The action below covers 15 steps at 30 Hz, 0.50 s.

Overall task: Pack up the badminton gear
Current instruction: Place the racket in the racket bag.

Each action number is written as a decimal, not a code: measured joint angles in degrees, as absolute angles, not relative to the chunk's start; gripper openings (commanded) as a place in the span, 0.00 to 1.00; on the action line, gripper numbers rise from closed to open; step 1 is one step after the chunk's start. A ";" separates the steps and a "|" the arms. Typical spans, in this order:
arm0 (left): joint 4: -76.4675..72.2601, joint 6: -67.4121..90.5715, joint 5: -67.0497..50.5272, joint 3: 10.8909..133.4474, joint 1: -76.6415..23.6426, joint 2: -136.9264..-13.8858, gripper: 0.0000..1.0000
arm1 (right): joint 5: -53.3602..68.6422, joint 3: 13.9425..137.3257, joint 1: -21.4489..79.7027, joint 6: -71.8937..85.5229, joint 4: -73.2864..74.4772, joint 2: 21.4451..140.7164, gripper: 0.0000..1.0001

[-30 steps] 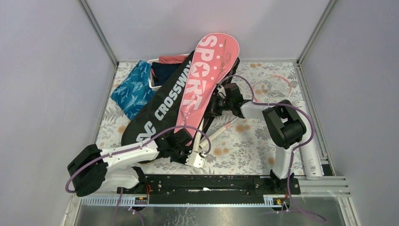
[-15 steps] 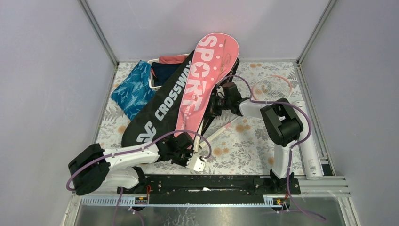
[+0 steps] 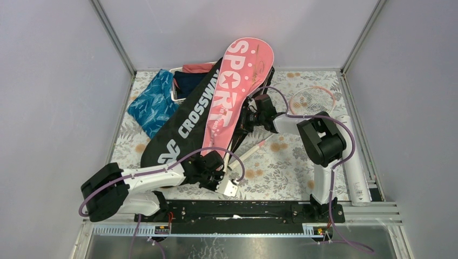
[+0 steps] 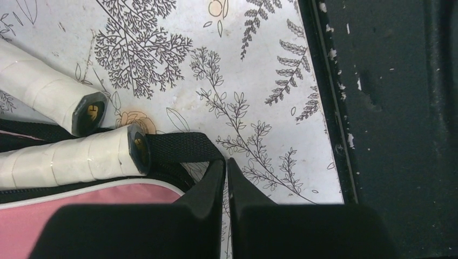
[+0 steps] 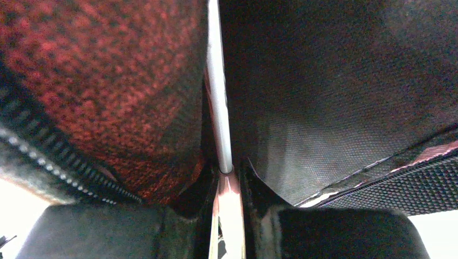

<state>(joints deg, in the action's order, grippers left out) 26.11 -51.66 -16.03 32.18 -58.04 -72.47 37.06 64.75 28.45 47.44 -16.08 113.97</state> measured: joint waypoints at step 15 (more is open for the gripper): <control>26.15 -50.17 -20.95 33.12 -58.11 -73.10 0.48 | 36.49 66.76 28.88 49.50 -15.73 114.52 0.00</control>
<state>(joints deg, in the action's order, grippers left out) 26.15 -50.17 -20.95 33.12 -58.11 -73.10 36.49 66.76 28.88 49.50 -15.73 114.52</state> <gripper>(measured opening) 0.335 0.159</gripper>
